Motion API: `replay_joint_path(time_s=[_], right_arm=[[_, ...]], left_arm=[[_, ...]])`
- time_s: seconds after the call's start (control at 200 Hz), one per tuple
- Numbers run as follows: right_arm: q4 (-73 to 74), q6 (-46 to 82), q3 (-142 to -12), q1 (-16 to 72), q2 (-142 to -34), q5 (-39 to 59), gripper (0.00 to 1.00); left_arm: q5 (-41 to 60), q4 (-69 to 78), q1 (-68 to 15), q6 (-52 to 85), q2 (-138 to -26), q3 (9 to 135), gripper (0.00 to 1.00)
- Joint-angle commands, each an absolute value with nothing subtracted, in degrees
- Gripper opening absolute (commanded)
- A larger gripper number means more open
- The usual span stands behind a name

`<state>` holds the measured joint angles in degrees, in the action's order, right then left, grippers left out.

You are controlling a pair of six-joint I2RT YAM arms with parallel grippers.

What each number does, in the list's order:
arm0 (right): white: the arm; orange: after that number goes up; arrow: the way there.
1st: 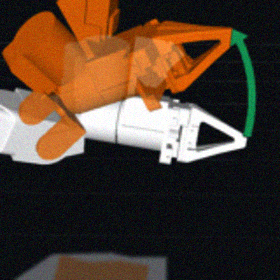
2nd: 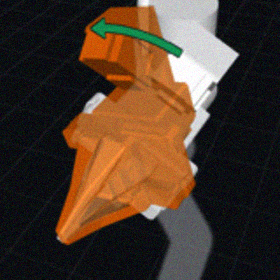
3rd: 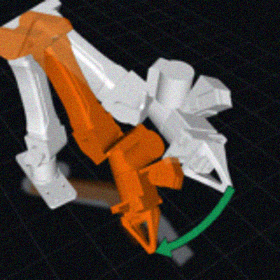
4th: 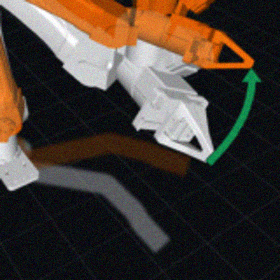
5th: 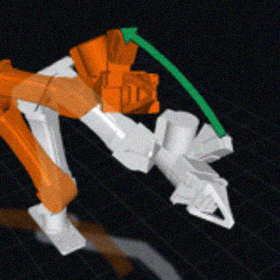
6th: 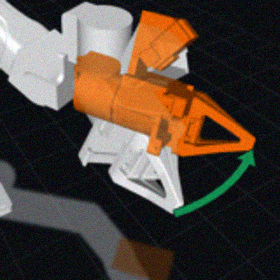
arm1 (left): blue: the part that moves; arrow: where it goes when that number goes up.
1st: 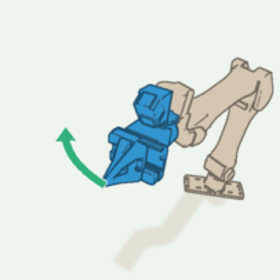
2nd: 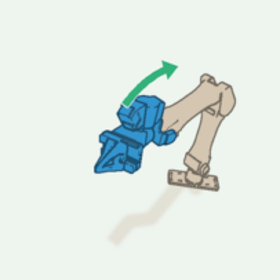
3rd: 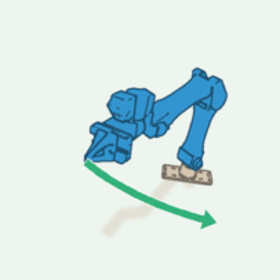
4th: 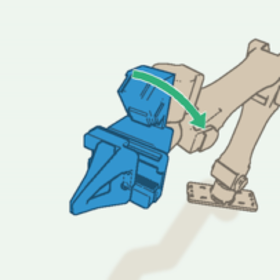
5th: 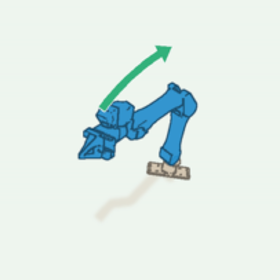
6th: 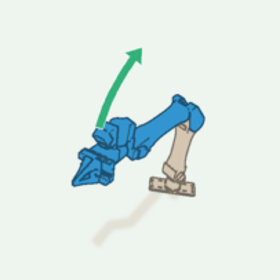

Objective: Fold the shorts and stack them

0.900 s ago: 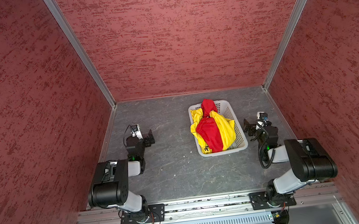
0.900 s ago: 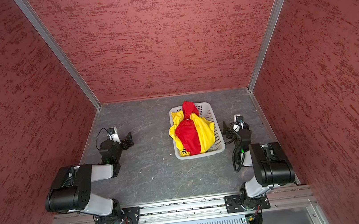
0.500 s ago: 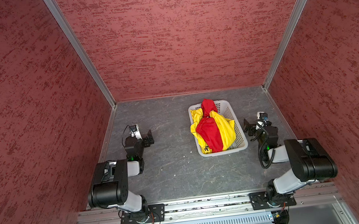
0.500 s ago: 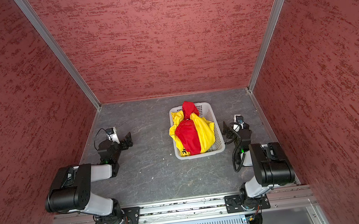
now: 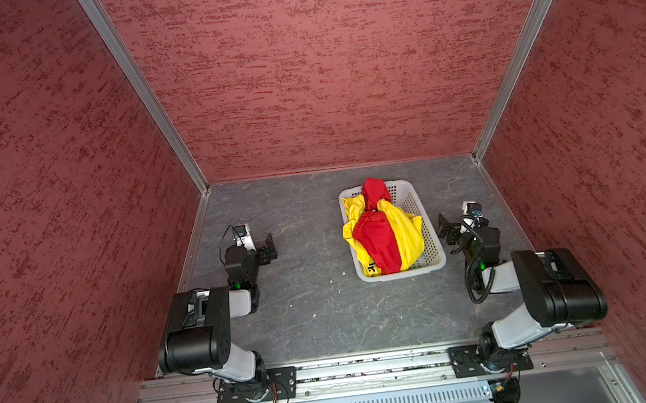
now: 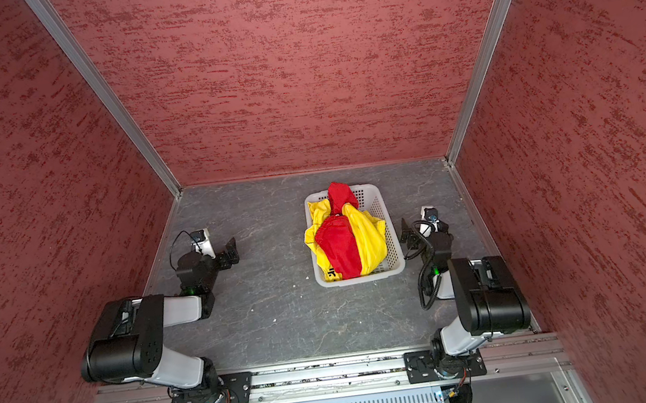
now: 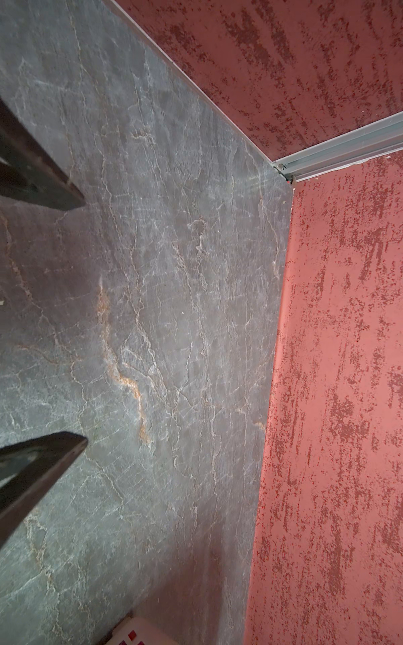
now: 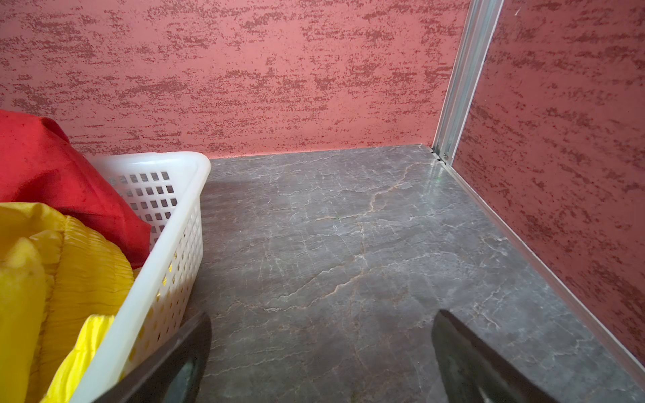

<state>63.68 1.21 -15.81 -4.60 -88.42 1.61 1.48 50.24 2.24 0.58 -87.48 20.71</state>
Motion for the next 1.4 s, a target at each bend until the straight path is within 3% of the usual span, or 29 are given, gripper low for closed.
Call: replay_joint_path(time_s=[0.0,0.23,0.371,0.431,0.481,0.626,0.711,0.817,0.947,1.037,1.157,1.247,1.398], right_arm=[[62.11,3.21,-17.42,-4.42,-85.68,-2.28,0.99],[34.25,10.95,-26.07,-3.52,-67.46,-10.43,0.99],[23.31,18.59,-26.46,-0.81,-57.0,-15.4,0.99],[14.69,20.62,-28.93,0.68,-54.1,-16.46,0.99],[6.8,22.3,-31.73,1.57,-53.56,-15.55,0.99],[-8.31,24.53,-38.34,3.43,-57.32,-11.59,0.98],[-11.73,25.14,-40.85,3.78,-60.97,-10.67,0.9],[-16.35,25.25,-47.6,3.78,-70.64,-6.76,0.68],[-19.9,26.49,-57.33,3.69,-82.88,-0.33,0.22],[-19.89,27.37,-62.77,3.59,-89.89,0.84,0.05],[-21.71,27.9,-70.08,3.22,-97.4,2.11,0.03],[-21.13,28.72,-74.41,3.14,-102.22,5.67,0.23],[-17.27,31.45,-79.77,3.32,-109.43,13.62,0.32]], left_arm=[[0.64,50.88,1.82,0.09,-87.3,21.81,1.0],[-12.21,20.79,-0.9,3.18,-78.87,35.35,1.0],[-39.61,0.59,-6.94,22.31,-75.63,45.67,1.0],[-44.53,-11.41,-8.47,29.51,-74.0,50.52,1.0],[-41.37,-17.06,-8.62,31.2,-72.2,53.59,1.0],[-23.44,-14.79,-7.09,28.92,-67.16,54.4,1.0],[-9.61,-15.48,-5.3,28.58,-67.18,56.26,0.96],[-1.83,-20.38,-5.94,28.13,-69.71,60.91,0.89],[0.78,-26.19,-8.19,27.3,-72.71,64.99,0.79],[1.95,-27.81,-9.76,26.44,-73.37,65.31,0.7],[1.41,-28.52,-11.57,26.35,-73.26,64.28,0.69],[2.42,-28.1,-11.94,27.07,-73.56,63.15,0.72],[5.63,-25.27,-12.27,27.94,-73.92,60.75,0.74]])
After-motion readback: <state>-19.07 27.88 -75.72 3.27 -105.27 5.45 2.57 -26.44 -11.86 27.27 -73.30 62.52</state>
